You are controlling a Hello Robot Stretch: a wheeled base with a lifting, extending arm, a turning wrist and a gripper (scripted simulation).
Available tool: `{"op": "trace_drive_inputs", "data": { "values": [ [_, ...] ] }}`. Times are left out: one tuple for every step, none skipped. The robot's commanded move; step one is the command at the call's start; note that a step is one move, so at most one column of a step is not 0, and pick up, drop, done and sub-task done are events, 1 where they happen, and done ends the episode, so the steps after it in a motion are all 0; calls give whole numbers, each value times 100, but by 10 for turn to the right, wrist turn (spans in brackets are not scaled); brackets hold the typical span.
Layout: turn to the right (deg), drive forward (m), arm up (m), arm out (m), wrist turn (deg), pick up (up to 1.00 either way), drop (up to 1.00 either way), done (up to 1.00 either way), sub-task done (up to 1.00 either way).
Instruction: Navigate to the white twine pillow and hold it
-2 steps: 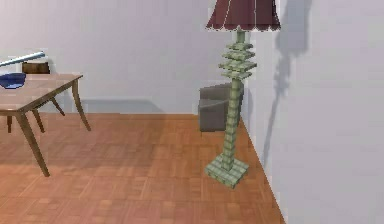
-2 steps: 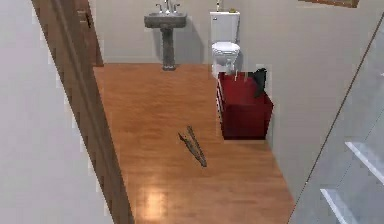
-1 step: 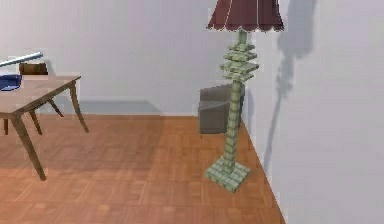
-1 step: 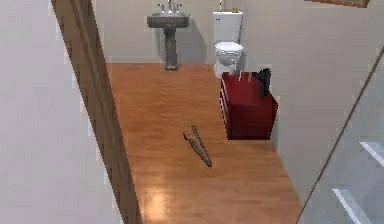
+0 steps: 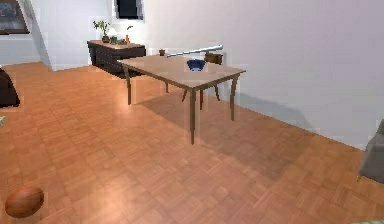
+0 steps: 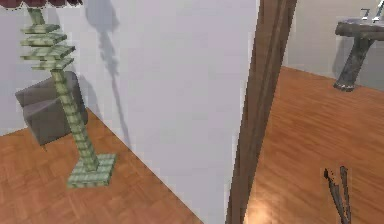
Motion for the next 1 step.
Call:
{"op": "trace_drive_inputs", "data": {
  "values": [
    [-150, 0, 0, 0, 0, 0, 0, 0, 0]
  ]
}}
